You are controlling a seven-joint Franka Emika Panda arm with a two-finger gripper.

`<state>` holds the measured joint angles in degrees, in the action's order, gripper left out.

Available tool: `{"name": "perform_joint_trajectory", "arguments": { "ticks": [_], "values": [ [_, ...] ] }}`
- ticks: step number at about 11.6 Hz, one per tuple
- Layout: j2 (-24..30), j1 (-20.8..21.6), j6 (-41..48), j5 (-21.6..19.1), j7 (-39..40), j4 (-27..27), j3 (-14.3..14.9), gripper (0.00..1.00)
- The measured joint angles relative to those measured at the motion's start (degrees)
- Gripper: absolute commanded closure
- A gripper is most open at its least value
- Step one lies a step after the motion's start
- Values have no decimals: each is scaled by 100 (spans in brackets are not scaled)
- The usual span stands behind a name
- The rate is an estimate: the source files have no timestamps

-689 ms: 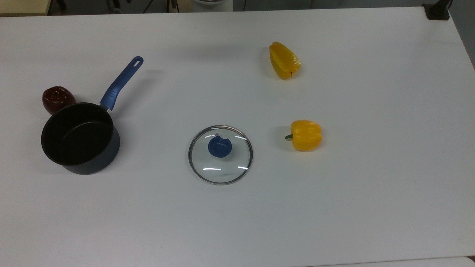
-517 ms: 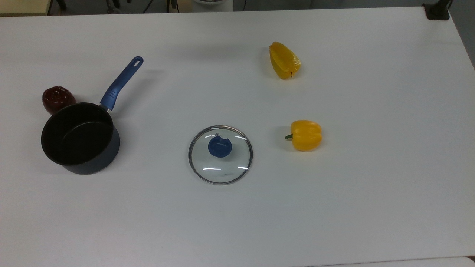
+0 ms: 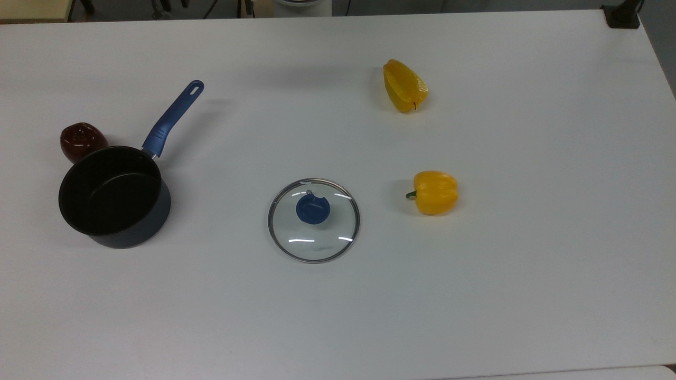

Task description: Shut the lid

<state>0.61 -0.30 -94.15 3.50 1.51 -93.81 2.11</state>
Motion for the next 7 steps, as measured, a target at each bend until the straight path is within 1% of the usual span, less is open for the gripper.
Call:
{"name": "perform_joint_trajectory", "arguments": {
  "ticks": [1, 3, 7],
  "values": [
    [-59, 20, -266, -95, -36, -18, -12, 0],
    [-341, 135, -914, -236, -409, -50, -32, 0],
    [-1311, 681, -2331, -245, -1371, -113, -68, 0]
  ]
}}
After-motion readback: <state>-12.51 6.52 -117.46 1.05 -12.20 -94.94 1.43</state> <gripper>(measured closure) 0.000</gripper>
